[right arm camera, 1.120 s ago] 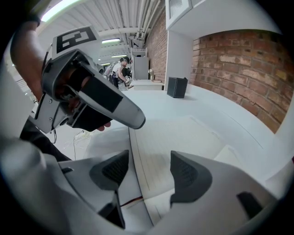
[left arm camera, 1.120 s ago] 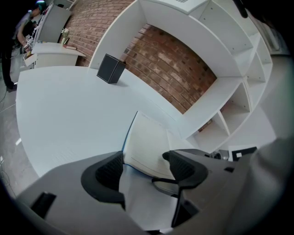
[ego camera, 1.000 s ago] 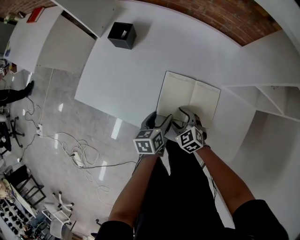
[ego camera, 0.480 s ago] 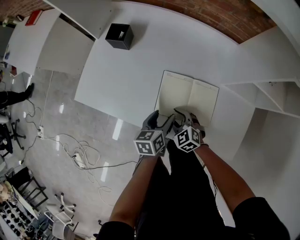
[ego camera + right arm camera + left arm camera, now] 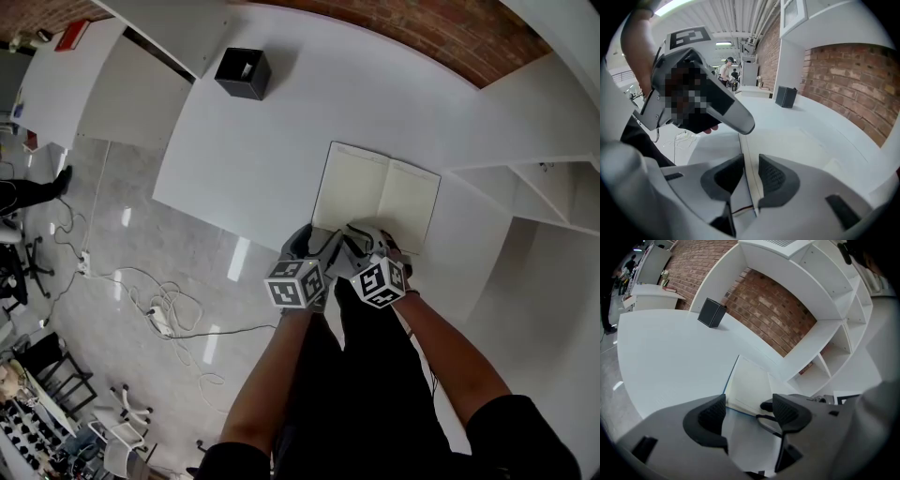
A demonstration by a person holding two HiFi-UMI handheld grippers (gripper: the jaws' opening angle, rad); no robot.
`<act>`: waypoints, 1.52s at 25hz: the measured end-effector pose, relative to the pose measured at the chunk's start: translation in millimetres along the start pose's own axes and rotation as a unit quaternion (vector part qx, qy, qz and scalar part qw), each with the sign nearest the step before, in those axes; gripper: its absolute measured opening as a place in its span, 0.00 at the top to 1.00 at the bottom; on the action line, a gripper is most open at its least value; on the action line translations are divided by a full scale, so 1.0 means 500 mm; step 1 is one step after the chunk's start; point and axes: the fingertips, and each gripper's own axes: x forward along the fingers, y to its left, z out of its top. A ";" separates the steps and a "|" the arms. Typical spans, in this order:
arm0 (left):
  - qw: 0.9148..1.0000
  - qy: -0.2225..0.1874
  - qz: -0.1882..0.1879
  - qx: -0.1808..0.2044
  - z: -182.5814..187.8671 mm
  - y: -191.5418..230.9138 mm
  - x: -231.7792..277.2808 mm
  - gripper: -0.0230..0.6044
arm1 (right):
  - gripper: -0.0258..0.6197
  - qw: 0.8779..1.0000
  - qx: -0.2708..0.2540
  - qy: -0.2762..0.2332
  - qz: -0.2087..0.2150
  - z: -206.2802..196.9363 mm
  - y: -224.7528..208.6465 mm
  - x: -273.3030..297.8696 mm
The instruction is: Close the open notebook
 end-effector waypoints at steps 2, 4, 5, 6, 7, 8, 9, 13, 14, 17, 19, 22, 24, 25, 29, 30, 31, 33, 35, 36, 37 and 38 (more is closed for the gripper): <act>1.000 0.003 0.000 -0.001 -0.008 0.002 0.004 0.47 | 0.81 1.000 0.007 -0.006 0.001 0.001 -0.002 -0.001; 1.000 0.005 0.001 -0.001 -0.013 0.003 0.010 0.47 | 0.81 1.000 0.013 -0.012 0.003 0.003 -0.004 -0.002; 1.000 0.004 0.002 -0.002 -0.013 0.005 0.013 0.47 | 0.81 1.000 0.015 -0.014 0.004 0.005 -0.005 -0.002; 1.000 0.003 0.004 -0.006 -0.013 0.008 0.015 0.47 | 0.81 1.000 0.016 -0.016 0.006 0.006 -0.006 -0.003; 1.000 0.000 0.008 -0.014 -0.012 0.013 0.017 0.47 | 0.81 1.000 0.018 -0.018 0.008 0.007 -0.006 -0.003; 1.000 -0.002 0.011 -0.023 -0.012 0.019 0.019 0.47 | 0.81 1.000 0.019 -0.019 0.009 0.008 -0.005 -0.003; 0.999 -0.005 0.015 -0.032 -0.011 0.025 0.022 0.47 | 0.81 1.000 0.020 -0.021 0.010 0.008 -0.005 -0.004; 0.998 -0.008 0.028 -0.047 -0.006 0.042 0.029 0.47 | 0.82 0.999 0.028 -0.032 0.013 0.010 -0.008 -0.005; 0.998 -0.008 0.028 -0.047 -0.005 0.043 0.029 0.47 | 0.82 0.999 0.030 -0.035 0.012 0.010 -0.010 -0.006; 0.998 -0.014 0.023 -0.053 -0.004 0.040 0.030 0.47 | 0.82 0.998 0.033 -0.044 0.011 0.008 -0.011 -0.009; 0.998 -0.018 0.018 -0.060 0.000 0.038 0.033 0.50 | 0.82 0.998 0.035 -0.050 0.012 0.008 -0.011 -0.011; 0.997 -0.024 0.011 -0.066 0.012 0.035 0.038 0.59 | 0.82 0.998 0.038 -0.056 0.014 0.008 -0.013 -0.012; 0.996 -0.036 0.004 -0.079 0.021 0.032 0.036 0.64 | 0.82 0.997 0.044 -0.058 0.013 0.007 -0.015 -0.012; 0.995 -0.043 0.000 -0.087 0.025 0.030 0.032 0.66 | 0.82 0.997 0.047 -0.058 0.014 0.005 -0.016 -0.012; 0.993 -0.062 0.002 -0.099 0.040 0.028 0.013 0.83 | 0.82 0.997 0.047 -0.059 0.017 0.003 -0.020 -0.014; 0.993 -0.061 0.000 -0.100 0.041 0.028 0.010 0.85 | 0.82 0.997 0.046 -0.058 0.017 0.003 -0.020 -0.013; 0.993 -0.058 -0.003 -0.102 0.041 0.027 0.009 0.87 | 0.82 0.997 0.045 -0.054 0.017 0.003 -0.019 -0.013; 0.994 -0.048 -0.010 -0.103 0.042 0.026 0.008 0.89 | 0.82 0.998 0.045 -0.042 0.018 0.002 -0.016 -0.011; 0.995 -0.038 -0.012 -0.095 0.048 0.025 0.008 0.91 | 0.82 0.998 0.050 -0.032 0.017 0.005 -0.016 -0.007; 0.995 -0.032 -0.013 -0.089 0.051 0.025 0.006 0.91 | 0.81 0.998 0.054 -0.027 0.015 0.007 -0.016 -0.005; 0.996 -0.025 -0.014 -0.082 0.054 0.025 0.005 0.91 | 0.81 0.998 0.060 -0.023 0.013 0.008 -0.015 -0.003; 0.997 -0.019 -0.016 -0.076 0.054 0.025 0.003 0.91 | 0.81 0.998 0.065 -0.019 0.009 0.009 -0.014 -0.002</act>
